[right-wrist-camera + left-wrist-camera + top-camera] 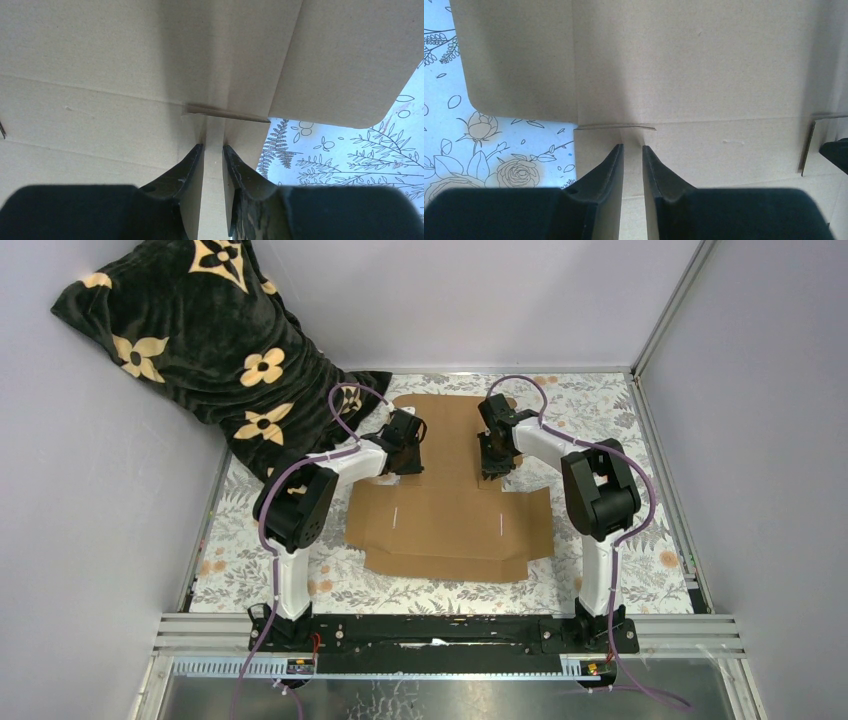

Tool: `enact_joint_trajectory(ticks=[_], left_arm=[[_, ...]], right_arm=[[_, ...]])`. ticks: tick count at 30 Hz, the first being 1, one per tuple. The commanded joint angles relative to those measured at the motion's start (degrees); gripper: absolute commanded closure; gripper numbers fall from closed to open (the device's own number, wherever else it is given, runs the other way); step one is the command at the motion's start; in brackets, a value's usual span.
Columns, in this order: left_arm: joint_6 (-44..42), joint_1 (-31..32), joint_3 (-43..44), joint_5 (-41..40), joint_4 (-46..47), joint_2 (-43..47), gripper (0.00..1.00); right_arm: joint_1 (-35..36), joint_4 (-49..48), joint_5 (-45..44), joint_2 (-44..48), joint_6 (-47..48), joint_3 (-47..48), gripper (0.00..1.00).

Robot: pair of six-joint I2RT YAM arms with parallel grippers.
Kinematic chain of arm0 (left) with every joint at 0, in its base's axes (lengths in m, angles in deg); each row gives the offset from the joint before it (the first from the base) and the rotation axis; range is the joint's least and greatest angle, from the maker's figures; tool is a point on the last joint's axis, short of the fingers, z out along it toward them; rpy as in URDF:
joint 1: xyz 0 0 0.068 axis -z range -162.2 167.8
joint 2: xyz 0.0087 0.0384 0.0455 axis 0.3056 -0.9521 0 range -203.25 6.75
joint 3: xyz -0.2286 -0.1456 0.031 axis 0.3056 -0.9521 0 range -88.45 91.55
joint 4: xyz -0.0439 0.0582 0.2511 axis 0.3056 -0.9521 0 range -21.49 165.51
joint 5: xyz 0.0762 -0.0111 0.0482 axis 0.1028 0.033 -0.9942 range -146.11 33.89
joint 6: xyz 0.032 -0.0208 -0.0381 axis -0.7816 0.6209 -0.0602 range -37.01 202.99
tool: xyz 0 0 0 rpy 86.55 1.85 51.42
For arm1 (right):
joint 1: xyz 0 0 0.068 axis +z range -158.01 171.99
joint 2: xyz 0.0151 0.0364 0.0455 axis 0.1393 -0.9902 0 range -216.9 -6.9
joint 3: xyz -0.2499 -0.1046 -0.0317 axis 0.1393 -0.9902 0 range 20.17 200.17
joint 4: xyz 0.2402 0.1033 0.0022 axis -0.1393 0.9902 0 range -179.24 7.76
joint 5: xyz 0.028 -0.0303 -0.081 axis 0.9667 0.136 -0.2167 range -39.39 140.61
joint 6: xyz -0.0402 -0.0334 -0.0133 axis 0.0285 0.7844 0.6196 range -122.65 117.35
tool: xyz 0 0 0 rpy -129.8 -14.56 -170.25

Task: Fold the paper box

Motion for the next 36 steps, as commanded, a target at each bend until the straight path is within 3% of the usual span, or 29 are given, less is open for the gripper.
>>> enact_joint_trajectory(ticks=[1,20,36], left_arm=[[-1.28,0.52,-0.48,-2.38,-3.17,-2.89,0.74],[-0.44,2.25,-2.14,-4.81,-4.9,-4.07,0.74],[-2.06,0.58,5.26,-4.94,-6.1,-8.17,0.74]], right_arm=[[0.65,2.65,-2.92,-1.81,0.75,1.05,0.72],[2.03,4.94,-9.48,-4.93,0.4,1.79,0.7],[1.64,5.52,-9.97,-11.62,0.94,10.7,0.67]])
